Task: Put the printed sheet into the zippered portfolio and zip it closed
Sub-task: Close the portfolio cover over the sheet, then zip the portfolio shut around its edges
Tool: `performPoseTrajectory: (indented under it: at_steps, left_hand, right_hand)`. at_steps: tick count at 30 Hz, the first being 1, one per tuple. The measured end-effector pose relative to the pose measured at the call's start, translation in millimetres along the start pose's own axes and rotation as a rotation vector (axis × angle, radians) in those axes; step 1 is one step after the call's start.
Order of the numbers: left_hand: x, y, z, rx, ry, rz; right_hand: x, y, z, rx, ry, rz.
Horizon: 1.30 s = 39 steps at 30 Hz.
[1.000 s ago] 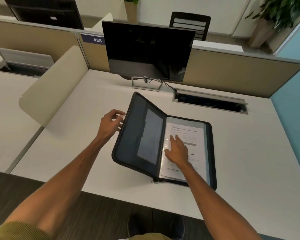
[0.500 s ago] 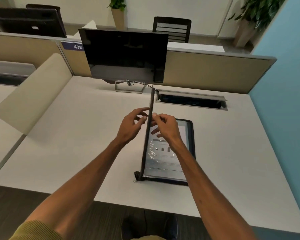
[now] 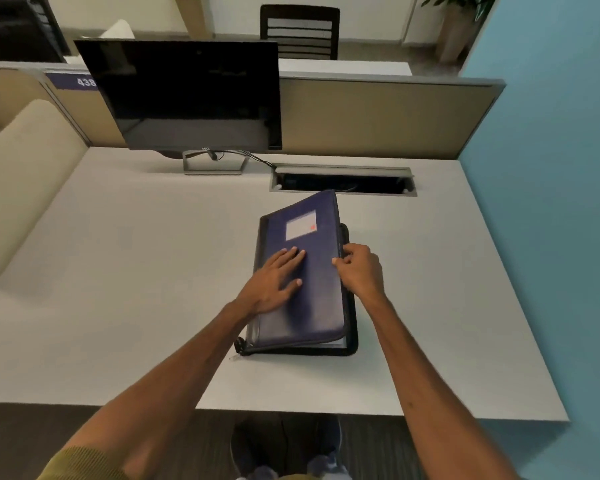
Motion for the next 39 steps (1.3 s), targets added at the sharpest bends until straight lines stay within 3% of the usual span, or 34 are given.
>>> performPoseTrajectory:
  at_steps: [6, 13, 16, 18, 20, 22, 39]
  left_hand:
    - [-7.4, -24.1, -6.0, -0.118, 0.014, 0.086]
    - [-7.9, -32.5, 7.4, -0.237, 0.098, 0.179]
    - [-4.5, -35.6, 15.3, -0.269, 0.118, 0.206]
    - [-3.6, -37.8, 17.8, -0.277, 0.121, 0.202]
    - [-2.8, -40.4, 18.1, -0.275, 0.127, 0.189]
    - [-1.5, -41.9, 18.2, -0.269, 0.135, 0.179]
    - [68.7, 2.4, 76.0, -0.081, 0.234, 0.074]
  right_hand:
    - [-7.2, -9.2, -41.9, 0.088, -0.079, 0.116]
    - [-6.9, -23.1, -62.0, 0.144, -0.142, 0.081]
    - [3.0, -33.8, -61.3, 0.239, -0.054, 0.088]
    - [14.2, -46.4, -57.0, 0.383, 0.135, 0.091]
    - [25.3, -62.9, -51.7, 0.492, 0.317, 0.165]
    - [33.6, -76.8, -48.8, 0.566, 0.378, 0.258]
    - [20.3, -94.8, -11.6, 0.579, 0.291, 0.325]
Point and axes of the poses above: each hand's wrist, its own x-axis away from the middle knuckle, its own y-axis out of the back of the hand, z = x × y, the point moved 3 cm from there along -x, towards the middle knuckle, and after that the axes turned 7 degrees about -z, right-handed, at the moved point
